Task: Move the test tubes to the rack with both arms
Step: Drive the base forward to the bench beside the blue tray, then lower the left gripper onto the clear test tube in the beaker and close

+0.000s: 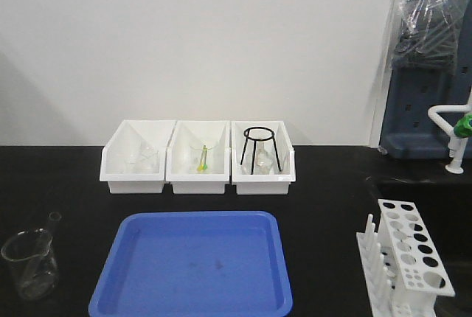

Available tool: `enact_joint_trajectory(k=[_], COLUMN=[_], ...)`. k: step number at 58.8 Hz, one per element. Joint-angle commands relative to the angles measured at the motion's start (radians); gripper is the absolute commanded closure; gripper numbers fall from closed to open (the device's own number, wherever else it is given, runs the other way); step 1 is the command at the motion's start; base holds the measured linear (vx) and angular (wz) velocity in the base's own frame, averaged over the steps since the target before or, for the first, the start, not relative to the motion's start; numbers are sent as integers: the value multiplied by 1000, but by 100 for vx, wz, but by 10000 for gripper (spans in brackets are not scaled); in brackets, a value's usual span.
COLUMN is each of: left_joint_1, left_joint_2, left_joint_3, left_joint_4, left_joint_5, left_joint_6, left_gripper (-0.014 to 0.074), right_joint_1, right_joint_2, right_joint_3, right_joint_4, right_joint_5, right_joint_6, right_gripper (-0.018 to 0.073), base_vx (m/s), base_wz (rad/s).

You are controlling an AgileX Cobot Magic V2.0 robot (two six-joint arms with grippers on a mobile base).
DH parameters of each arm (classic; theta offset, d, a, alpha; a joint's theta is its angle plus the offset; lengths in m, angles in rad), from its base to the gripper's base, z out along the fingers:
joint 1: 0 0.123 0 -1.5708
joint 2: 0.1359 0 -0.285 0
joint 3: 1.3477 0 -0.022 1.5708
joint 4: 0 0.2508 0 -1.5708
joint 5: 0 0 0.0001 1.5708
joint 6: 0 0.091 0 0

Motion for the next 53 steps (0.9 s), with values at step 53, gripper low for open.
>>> enact_joint_trajectory(k=[53], left_joint_1=[-2], left_joint_2=[-3], left_joint_3=[-26], left_joint_4=[-8], left_joint_5=[-79], left_joint_6=[1], left_gripper=[600], right_joint_1=[1], right_joint_2=[-9], right_joint_3=[12], right_joint_4=[-1], right_joint_5=[-81], right_joint_6=[0], right_gripper=[568], base_vx=[20], base_wz=[2])
